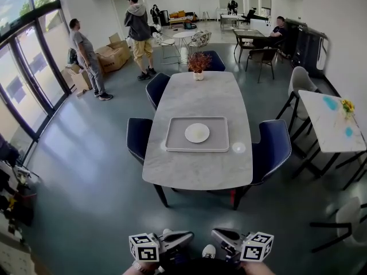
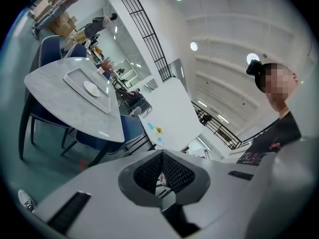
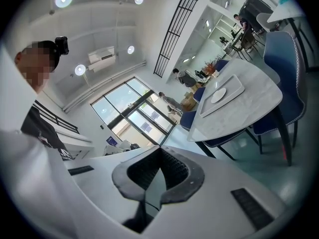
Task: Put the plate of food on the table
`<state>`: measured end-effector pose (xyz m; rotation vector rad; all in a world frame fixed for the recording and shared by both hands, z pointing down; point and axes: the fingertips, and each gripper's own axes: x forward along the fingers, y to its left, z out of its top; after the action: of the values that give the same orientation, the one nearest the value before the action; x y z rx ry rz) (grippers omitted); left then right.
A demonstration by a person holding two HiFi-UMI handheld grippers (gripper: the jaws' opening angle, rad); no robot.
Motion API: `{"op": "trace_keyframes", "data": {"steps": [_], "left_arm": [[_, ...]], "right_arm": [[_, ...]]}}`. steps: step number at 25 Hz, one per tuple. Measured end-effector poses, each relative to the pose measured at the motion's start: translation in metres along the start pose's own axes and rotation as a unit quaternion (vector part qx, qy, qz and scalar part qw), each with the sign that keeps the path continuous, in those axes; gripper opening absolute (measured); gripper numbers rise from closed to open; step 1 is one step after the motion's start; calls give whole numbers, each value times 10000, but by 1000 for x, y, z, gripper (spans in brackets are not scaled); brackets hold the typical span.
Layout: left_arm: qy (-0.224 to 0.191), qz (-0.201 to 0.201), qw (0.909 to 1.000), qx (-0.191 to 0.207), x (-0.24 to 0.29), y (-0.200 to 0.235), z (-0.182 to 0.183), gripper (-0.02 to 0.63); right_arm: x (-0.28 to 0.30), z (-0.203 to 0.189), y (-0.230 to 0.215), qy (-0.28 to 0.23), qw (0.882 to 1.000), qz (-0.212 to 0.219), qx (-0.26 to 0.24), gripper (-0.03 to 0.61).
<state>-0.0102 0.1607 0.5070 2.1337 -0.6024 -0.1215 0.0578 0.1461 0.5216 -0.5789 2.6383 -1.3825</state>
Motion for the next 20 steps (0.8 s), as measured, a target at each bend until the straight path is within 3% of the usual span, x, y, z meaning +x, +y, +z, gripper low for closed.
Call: {"op": "trace_keyframes", "data": {"steps": [15,20], "left_arm": [[92,-25,9999,81,5,-5,-9,8],[-94,-106,9999,-33,-2,-5,-7,8]], "right_arm": [[-11,-6,0,-19,10000,-17,-9,11],[-9,-9,4,9,10000,-4,-44,11]]}}
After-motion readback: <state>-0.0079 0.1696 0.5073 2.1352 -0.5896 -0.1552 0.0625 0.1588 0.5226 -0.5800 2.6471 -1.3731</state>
